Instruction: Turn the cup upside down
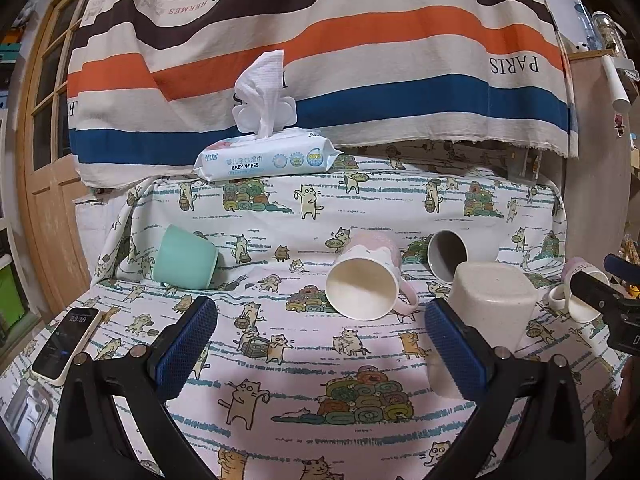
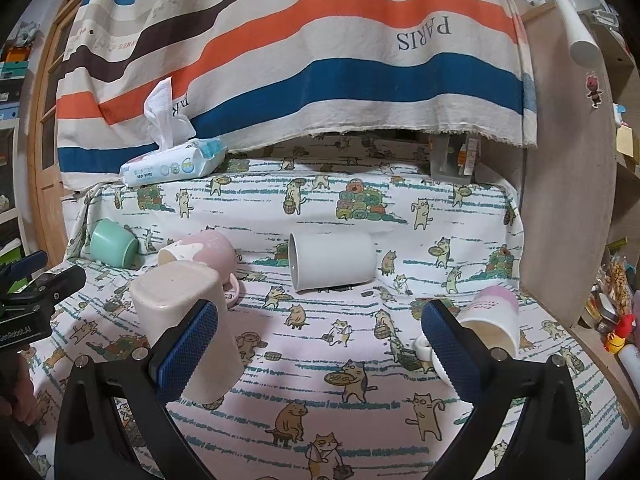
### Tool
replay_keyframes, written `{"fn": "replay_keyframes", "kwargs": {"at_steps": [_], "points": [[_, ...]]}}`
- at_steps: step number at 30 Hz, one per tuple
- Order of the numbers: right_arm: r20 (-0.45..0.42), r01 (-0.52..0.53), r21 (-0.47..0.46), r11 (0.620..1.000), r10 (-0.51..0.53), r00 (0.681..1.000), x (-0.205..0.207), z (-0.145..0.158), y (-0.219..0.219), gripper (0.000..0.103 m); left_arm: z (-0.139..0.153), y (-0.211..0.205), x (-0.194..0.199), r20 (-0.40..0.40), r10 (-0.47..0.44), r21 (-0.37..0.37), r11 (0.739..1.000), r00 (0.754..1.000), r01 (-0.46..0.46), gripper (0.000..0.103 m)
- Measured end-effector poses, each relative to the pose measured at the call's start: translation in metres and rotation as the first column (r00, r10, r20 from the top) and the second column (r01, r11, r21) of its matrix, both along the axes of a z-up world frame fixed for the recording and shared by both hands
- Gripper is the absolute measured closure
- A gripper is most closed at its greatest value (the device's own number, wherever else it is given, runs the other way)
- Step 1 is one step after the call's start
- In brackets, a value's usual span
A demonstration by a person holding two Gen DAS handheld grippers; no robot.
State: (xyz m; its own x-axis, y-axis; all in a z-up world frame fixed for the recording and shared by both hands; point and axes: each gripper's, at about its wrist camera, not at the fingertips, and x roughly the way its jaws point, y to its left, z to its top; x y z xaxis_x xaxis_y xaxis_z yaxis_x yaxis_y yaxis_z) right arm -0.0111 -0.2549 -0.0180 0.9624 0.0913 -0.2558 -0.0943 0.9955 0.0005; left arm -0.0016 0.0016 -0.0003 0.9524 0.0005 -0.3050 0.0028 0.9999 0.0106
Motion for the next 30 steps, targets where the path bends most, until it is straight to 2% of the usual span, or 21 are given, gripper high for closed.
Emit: {"fn": "replay_keyframes", "kwargs": {"at_steps": [30], "points": [[-0.003, 0.005, 0.001, 1.0, -0.005, 1.0, 0.0015, 0.0002, -0.0013, 0.0, -0.0009, 0.0014, 0.0012, -0.006, 0.001, -0.001, 1.0, 1.0, -0.001, 0.0]]}}
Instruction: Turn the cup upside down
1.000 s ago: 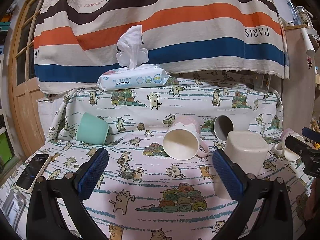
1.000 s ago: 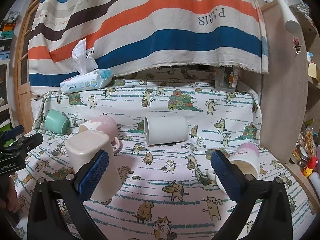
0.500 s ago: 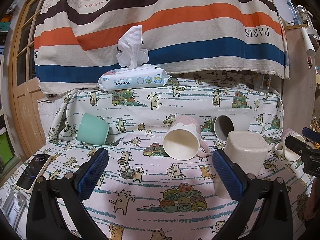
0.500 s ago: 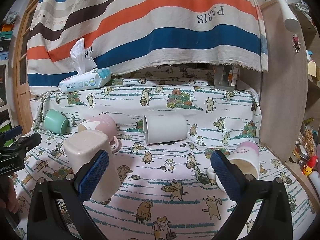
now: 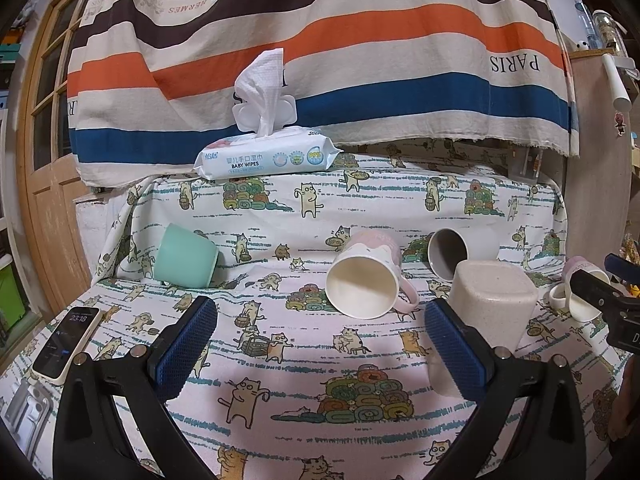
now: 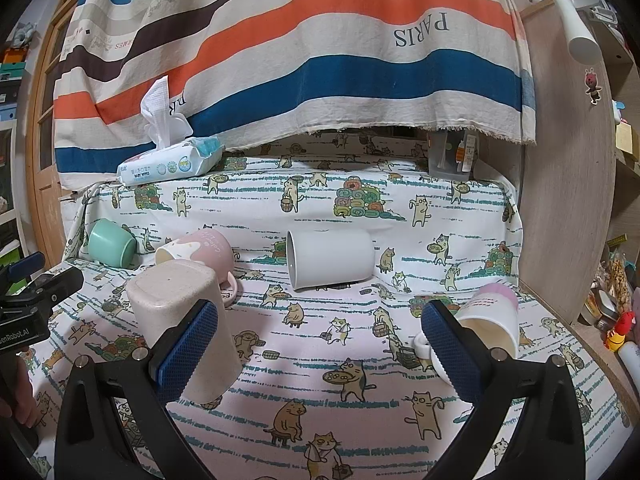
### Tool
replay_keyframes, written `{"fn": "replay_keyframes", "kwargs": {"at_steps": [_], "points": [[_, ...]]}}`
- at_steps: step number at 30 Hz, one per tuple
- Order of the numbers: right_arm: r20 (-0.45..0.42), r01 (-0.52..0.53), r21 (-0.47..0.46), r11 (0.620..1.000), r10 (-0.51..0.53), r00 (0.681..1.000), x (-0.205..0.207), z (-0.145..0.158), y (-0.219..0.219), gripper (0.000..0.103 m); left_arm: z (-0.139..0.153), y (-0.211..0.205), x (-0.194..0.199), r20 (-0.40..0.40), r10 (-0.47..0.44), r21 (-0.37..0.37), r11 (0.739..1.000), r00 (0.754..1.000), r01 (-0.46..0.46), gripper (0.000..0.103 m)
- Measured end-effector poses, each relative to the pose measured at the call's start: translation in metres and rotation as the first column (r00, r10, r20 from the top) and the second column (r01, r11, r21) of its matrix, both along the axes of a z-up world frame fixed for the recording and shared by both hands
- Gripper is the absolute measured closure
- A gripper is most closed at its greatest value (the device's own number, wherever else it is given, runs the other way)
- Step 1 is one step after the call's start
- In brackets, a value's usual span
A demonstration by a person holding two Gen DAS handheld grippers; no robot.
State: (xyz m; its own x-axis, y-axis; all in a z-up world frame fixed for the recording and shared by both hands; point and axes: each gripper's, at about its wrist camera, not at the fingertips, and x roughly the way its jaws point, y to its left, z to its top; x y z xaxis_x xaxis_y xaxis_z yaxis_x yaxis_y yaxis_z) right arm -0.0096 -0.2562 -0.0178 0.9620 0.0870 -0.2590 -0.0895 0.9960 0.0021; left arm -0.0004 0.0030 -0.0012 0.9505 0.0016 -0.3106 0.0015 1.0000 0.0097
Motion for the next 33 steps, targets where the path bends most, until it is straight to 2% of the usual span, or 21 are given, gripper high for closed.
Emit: {"fn": "replay_keyframes", "kwargs": {"at_steps": [23, 29, 33], "points": [[-0.003, -0.004, 0.001, 1.0, 0.004, 1.0, 0.0, 0.0006, -0.0001, 0.0, 0.0009, -0.0002, -0.0019, 0.011, 0.016, -0.013, 1.0, 1.0, -0.016, 0.0], [0.023, 0.004, 0.013, 1.0, -0.005, 1.0, -0.0046, 0.0019, -0.0047, 0.0, 0.0014, 0.0004, -0.0031, 0.014, 0.014, -0.012, 1.0, 1.0, -0.013, 0.0], [0.011, -0.04, 0.027, 0.999, 0.039, 0.999, -0.0058, 0.0027, -0.0037, 0.0, 0.0014, 0.0022, -0.0034, 0.014, 0.022, -0.014, 1.0, 1.0, -0.022, 0.0]]}}
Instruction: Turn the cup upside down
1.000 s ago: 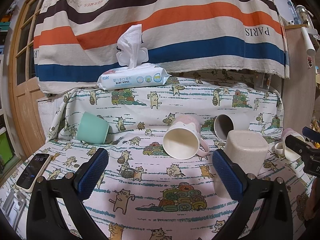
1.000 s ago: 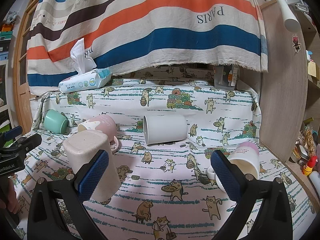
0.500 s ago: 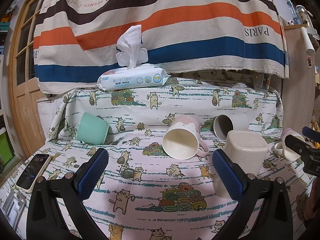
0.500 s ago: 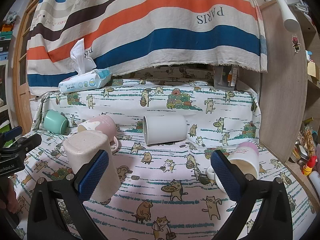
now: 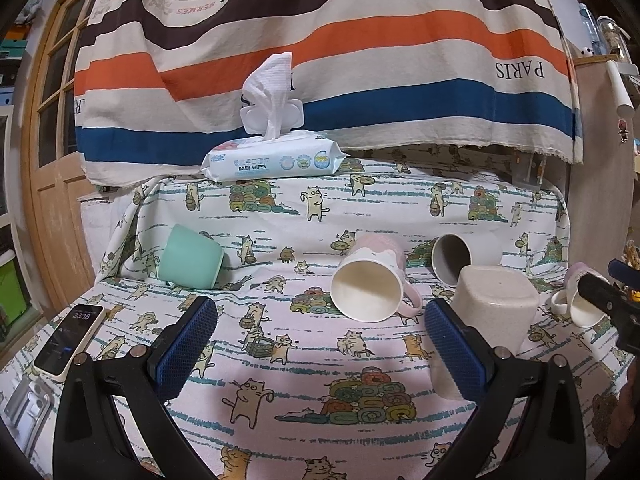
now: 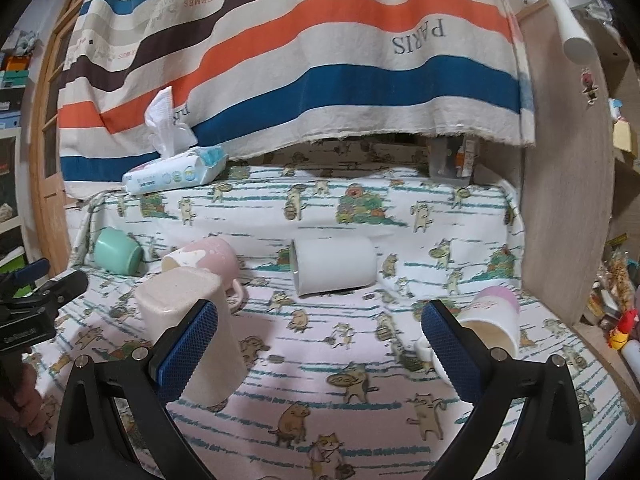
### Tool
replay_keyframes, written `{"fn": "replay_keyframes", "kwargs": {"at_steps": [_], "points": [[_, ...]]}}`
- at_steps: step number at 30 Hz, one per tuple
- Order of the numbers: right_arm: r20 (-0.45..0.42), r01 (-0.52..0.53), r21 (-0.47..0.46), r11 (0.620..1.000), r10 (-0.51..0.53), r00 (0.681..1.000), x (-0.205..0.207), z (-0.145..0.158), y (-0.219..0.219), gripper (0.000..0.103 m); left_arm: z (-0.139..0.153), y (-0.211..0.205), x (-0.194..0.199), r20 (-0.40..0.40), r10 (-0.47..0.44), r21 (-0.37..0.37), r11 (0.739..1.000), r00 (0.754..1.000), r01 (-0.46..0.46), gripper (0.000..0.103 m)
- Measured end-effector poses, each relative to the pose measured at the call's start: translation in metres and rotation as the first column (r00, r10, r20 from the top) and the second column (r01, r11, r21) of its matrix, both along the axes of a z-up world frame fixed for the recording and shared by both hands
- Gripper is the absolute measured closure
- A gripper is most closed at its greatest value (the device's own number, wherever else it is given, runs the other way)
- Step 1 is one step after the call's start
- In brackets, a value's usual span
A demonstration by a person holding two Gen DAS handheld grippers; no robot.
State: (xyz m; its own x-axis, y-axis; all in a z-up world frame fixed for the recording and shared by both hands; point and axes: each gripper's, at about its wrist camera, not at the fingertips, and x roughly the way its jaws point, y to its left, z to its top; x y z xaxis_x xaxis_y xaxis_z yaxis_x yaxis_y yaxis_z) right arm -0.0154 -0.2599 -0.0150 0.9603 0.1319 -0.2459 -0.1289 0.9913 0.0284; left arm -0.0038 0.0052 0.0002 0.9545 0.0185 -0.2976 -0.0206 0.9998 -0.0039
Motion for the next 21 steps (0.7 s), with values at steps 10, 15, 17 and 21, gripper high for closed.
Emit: {"fn": "replay_keyframes", "kwargs": {"at_steps": [10, 15, 17, 21], "points": [[-0.084, -0.181, -0.074, 0.981, 0.174, 0.981, -0.004, 0.013, 0.062, 0.0, 0.0, 0.003, -0.002, 0.006, 0.017, -0.005, 1.0, 1.0, -0.017, 0.0], [-0.087, -0.162, -0.095, 0.982, 0.154, 0.984, -0.007, 0.009, 0.075, 0.0, 0.0, 0.004, -0.002, 0.008, 0.024, -0.006, 1.0, 1.0, -0.024, 0.0], [-0.084, -0.132, -0.093, 0.987, 0.124, 0.989, -0.006, 0.007, 0.074, 0.0, 0.0, 0.004, -0.002, 0.009, 0.027, -0.007, 1.0, 1.0, -0.027, 0.0], [-0.067, -0.081, -0.094, 0.992, 0.075, 0.995, -0.006, 0.009, 0.067, 0.0, 0.0, 0.004, -0.002, 0.008, 0.027, -0.008, 1.0, 1.0, -0.027, 0.0]]}}
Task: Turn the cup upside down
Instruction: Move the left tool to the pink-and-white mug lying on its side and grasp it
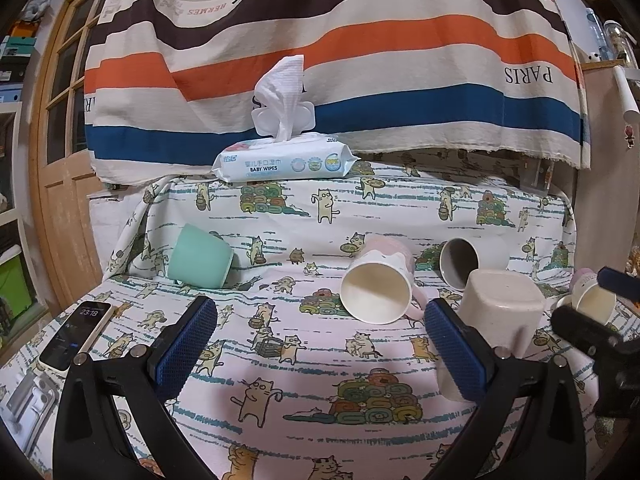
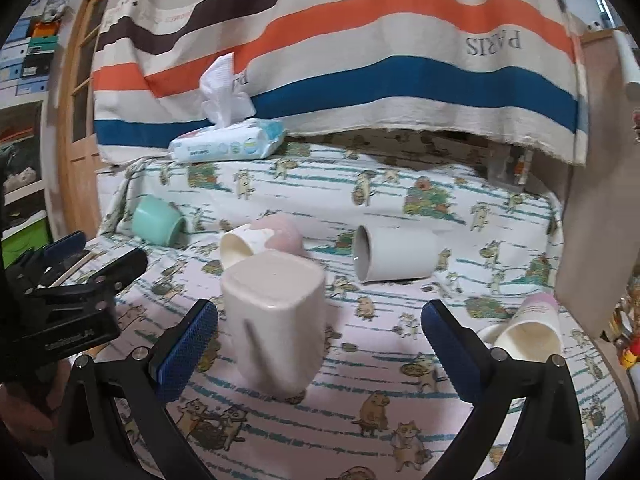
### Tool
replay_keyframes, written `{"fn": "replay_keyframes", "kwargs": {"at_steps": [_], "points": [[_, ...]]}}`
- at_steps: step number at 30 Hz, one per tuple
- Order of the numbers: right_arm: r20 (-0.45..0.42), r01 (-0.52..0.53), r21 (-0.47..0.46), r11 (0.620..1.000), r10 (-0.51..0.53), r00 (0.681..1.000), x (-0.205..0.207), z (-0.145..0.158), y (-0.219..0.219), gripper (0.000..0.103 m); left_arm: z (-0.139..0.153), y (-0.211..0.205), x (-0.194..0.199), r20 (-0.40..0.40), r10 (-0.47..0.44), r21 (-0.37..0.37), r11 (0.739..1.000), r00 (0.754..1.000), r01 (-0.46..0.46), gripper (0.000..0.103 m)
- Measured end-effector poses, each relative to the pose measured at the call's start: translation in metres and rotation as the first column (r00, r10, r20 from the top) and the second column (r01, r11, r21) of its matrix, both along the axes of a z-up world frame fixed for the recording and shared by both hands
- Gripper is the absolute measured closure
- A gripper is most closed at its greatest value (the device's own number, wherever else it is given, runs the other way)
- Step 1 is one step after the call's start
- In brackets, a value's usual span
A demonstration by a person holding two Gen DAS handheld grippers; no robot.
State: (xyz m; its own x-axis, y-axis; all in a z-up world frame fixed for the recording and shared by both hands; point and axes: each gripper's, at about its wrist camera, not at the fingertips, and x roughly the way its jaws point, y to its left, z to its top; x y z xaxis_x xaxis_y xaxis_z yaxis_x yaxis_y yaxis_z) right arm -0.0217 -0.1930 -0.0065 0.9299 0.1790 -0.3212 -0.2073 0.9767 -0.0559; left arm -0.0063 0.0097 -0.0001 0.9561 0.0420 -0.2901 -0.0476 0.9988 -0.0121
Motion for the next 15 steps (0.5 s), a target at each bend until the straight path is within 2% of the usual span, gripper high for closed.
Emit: {"fn": "replay_keyframes", "kwargs": {"at_steps": [3, 5, 7, 10, 13, 15], "points": [[0.026, 0.027, 0.001, 1.0, -0.027, 0.999, -0.003, 0.007, -0.009, 0.0, 0.0, 0.004, 0.002, -0.013, -0.038, -0.025, 0.999, 0.999, 0.038, 0.0], [0.042, 0.033, 0.013, 0.999, -0.033, 0.999, -0.005, 0.012, -0.016, 0.0, 0.003, 0.005, 0.01, -0.055, -0.084, -0.025, 0.996, 0.995, 0.082, 0.0], [0.056, 0.046, 0.013, 0.999, -0.047, 0.997, -0.004, 0.015, -0.023, 0.0, 0.016, 0.004, 0.023, -0.122, -0.089, -0.002, 0.996, 0.989, 0.089, 0.0], [0.064, 0.095, -0.004, 0.995, -0.095, 0.993, 0.004, 0.018, -0.029, 0.0, 0.046, 0.007, 0.047, -0.167, -0.103, 0.002, 0.994, 0.981, 0.105, 0.0], [0.07, 0.118, 0.013, 0.993, -0.118, 0.991, 0.013, 0.023, -0.036, 0.0, 0.063, 0.006, 0.086, -0.257, -0.148, -0.015, 0.989, 0.955, 0.15, 0.0], [0.079, 0.133, 0.026, 0.991, -0.135, 0.988, 0.018, 0.028, -0.041, 0.0, 0.064, 0.006, 0.121, -0.345, -0.164, -0.057, 0.986, 0.924, 0.154, 0.0]]}}
